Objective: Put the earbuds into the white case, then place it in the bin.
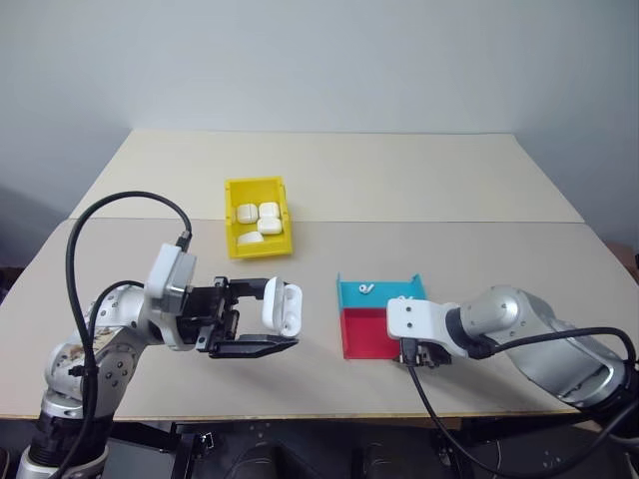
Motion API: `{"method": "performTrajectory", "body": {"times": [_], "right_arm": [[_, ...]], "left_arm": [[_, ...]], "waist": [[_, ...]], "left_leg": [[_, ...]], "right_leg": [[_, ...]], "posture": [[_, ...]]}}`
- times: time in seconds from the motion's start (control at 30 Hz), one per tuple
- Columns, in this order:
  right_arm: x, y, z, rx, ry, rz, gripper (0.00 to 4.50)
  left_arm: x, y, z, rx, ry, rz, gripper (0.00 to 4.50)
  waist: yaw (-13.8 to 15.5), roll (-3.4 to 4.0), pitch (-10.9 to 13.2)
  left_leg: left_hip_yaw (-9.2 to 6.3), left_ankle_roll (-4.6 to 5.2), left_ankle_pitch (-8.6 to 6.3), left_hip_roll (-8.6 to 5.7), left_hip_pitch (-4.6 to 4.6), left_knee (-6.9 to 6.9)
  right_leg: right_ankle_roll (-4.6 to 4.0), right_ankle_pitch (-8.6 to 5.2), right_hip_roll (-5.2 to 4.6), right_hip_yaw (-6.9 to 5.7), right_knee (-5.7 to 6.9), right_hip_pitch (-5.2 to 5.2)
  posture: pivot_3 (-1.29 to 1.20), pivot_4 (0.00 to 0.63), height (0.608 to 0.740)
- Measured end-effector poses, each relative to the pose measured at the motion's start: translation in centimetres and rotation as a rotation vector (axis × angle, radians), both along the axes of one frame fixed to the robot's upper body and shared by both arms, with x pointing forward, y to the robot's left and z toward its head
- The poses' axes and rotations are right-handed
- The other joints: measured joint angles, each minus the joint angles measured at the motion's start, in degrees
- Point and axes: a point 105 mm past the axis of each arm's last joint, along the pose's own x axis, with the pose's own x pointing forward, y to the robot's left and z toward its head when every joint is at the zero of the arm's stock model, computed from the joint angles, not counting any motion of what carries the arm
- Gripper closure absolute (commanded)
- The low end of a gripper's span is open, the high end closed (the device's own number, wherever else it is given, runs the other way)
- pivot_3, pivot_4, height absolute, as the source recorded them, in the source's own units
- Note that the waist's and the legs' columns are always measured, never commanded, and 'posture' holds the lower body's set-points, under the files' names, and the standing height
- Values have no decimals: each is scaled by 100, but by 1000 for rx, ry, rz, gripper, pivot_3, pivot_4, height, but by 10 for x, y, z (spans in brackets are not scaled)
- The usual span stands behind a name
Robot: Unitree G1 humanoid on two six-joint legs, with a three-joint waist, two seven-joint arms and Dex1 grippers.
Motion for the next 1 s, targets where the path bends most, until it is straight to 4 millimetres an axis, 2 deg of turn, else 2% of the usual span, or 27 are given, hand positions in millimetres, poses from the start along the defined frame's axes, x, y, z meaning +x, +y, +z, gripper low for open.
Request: {"method": "performTrajectory", "body": {"times": [0.1,0.43,1.0], "right_arm": [[-1,0,0,4,14,6,1967],[5,-10,27,43,-44,-11,1967],[18,-7,2,29,6,-64,1967]], "left_arm": [[-1,1,-1,-6,16,2,1702],[-4,1,0,-7,17,9,1702],[-5,1,-1,-1,22,30,1702]], "waist": [[-1,0,0],[3,0,0],[-4,0,0]], "left_leg": [[0,0,0,1,0,0],[0,0,0,1,2,0],[1,0,0,3,1,0]], "right_leg": [[0,0,1,0,0,-1],[0,0,1,0,-1,1],[-1,0,4,1,-1,0]], "posture": [[0,150,740],[0,150,740],[0,150,740]]}}
